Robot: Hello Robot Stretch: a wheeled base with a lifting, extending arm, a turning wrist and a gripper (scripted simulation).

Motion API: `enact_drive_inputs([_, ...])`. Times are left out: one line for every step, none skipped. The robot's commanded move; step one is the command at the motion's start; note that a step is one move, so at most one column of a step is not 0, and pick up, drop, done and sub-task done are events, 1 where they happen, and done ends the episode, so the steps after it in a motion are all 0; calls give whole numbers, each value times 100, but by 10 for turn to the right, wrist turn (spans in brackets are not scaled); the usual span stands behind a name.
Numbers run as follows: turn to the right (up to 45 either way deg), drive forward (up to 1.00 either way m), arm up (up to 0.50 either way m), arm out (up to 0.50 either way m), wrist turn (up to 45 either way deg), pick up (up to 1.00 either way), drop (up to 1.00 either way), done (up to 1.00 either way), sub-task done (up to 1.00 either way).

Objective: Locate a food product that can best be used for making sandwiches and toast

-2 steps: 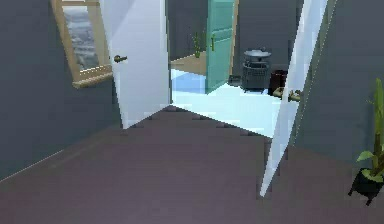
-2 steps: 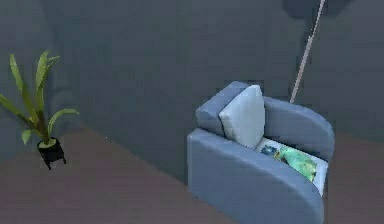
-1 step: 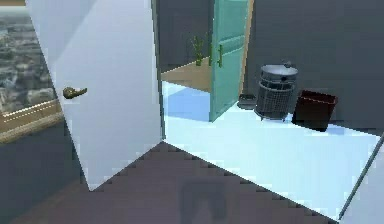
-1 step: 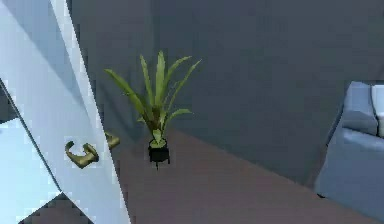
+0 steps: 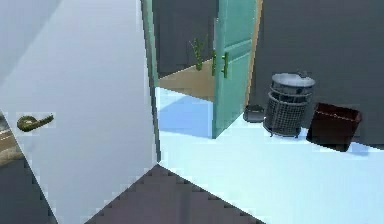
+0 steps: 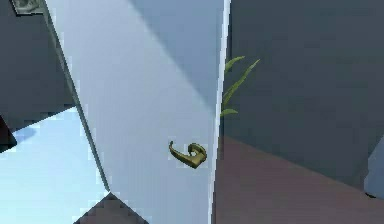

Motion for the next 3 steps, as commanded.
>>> enact_drive_inputs([150,0,0,0,0,0,0,0,0])
enact_drive_inputs([30,0,0,0,0,0,0,0,0])
enact_drive_inputs([0,10,0,0,0,0,0,0,0])
